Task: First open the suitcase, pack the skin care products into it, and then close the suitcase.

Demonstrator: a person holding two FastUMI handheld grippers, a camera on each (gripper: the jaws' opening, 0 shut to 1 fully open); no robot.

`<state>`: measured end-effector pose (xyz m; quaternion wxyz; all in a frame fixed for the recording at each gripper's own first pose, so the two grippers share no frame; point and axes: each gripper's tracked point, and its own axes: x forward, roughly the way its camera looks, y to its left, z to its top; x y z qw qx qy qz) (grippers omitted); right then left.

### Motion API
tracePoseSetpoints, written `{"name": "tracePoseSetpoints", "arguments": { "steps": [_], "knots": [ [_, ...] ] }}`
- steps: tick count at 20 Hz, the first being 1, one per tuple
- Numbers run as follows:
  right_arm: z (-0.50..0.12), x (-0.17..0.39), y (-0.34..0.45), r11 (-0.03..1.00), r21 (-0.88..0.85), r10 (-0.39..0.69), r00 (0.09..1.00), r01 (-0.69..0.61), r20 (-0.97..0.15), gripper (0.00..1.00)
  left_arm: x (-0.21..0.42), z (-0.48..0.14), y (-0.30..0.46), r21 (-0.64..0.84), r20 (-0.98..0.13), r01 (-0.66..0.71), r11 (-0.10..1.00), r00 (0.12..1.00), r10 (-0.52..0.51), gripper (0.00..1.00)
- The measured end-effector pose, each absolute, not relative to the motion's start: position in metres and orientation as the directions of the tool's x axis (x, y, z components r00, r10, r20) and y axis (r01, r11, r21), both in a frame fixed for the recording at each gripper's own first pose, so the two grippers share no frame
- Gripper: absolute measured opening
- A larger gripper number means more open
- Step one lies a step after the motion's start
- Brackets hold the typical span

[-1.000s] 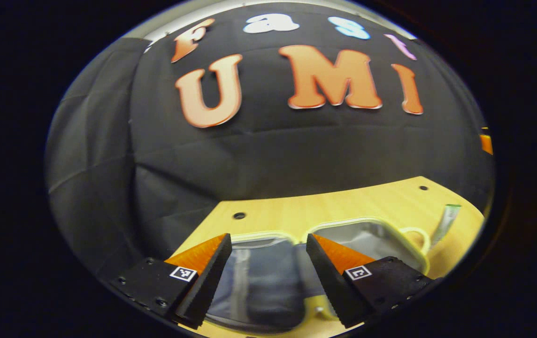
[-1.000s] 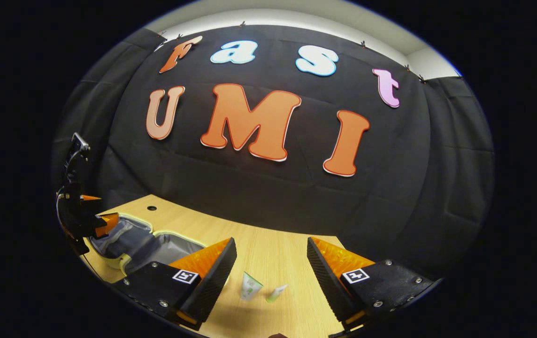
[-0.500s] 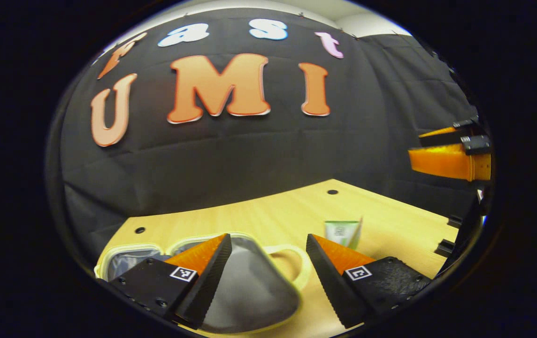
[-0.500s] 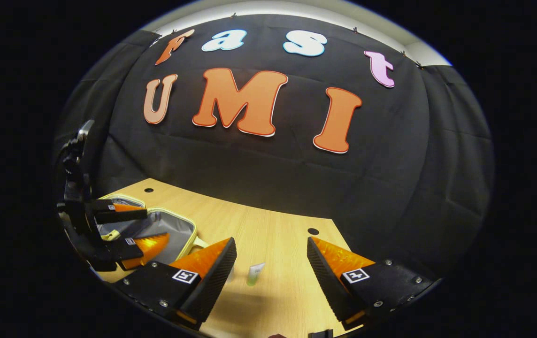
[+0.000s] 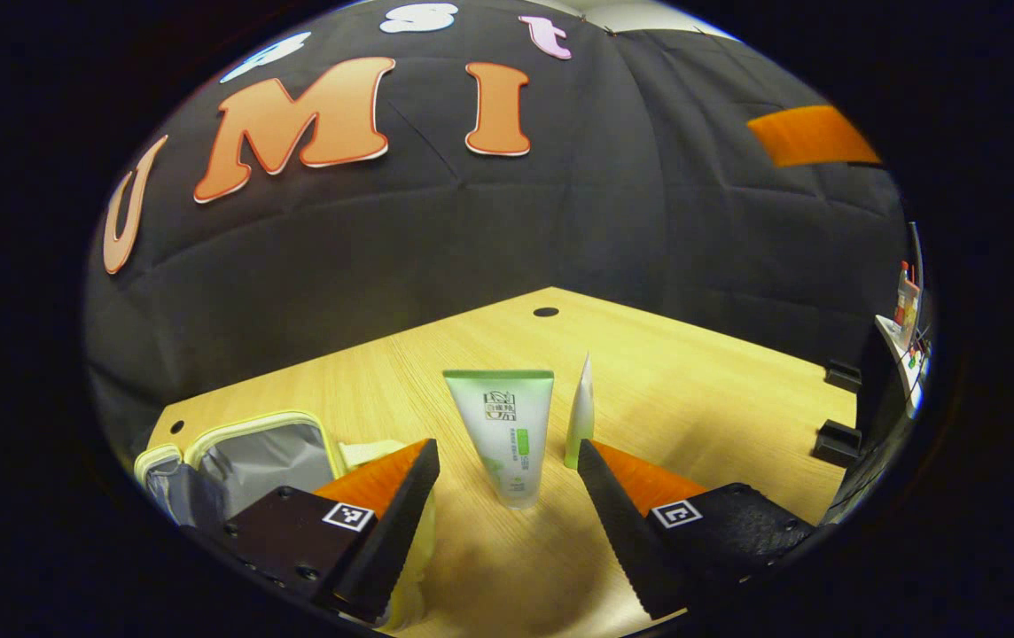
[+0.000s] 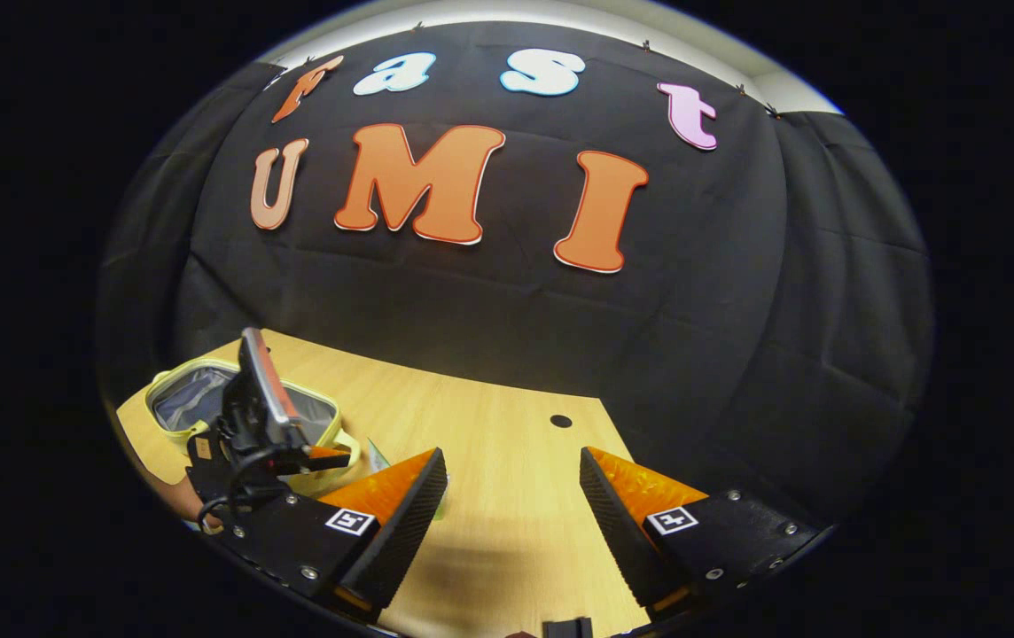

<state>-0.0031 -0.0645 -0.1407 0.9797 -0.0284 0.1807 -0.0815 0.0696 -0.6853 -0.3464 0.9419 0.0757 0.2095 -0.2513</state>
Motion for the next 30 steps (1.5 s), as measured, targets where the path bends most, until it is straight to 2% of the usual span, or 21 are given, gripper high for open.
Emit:
{"name": "tracePoseSetpoints", "arguments": {
  "steps": [3,5,6,7,8,10,15,21,30],
  "knots": [
    [-0.144,-0.005,-0.073,0.982,-0.096,-0.187,0.914,0.163,-0.359,0.96,0.080,-0.374,-0.700,0.008,-0.484,0.516,0.857,0.752,-0.448,0.98],
    [-0.148,-0.006,-0.075,0.981,-0.103,-0.191,0.910,0.164,-0.369,0.99,0.088,-0.382,-0.709,0.007,-0.489,0.522,0.853,0.746,-0.453,0.92],
    [-0.151,-0.007,-0.077,0.981,-0.106,-0.192,0.908,0.163,-0.373,0.96,0.091,-0.383,-0.710,0.010,-0.490,0.527,0.850,0.744,-0.455,0.80],
    [-0.154,-0.007,-0.077,0.981,-0.107,-0.188,0.907,0.159,-0.376,0.96,0.094,-0.386,-0.712,0.015,-0.493,0.530,0.848,0.742,-0.455,0.82],
    [-0.157,-0.007,-0.078,0.981,-0.109,-0.188,0.905,0.158,-0.382,0.96,0.096,-0.387,-0.711,0.023,-0.500,0.529,0.848,0.741,-0.449,0.75],
    [-0.167,-0.006,-0.080,0.983,-0.103,-0.179,0.900,0.150,-0.397,0.96,0.096,-0.386,-0.711,0.003,-0.497,0.530,0.848,0.737,-0.458,0.53],
    [-0.198,-0.001,-0.080,0.991,-0.083,-0.131,0.887,0.105,-0.443,0.96,0.085,-0.371,-0.697,0.003,-0.478,0.486,0.874,0.768,-0.425,0.49],
    [-0.237,0.015,-0.058,0.998,-0.050,0.008,0.874,-0.036,-0.486,0.96,0.073,-0.322,-0.679,-0.018,-0.446,0.402,0.916,0.816,-0.367,0.49],
    [-0.289,0.051,-0.005,0.969,0.047,0.230,0.823,-0.242,-0.519,0.96,0.072,-0.226,-0.615,0.029,-0.332,0.203,0.979,0.926,-0.182,0.49]
  ]
}}
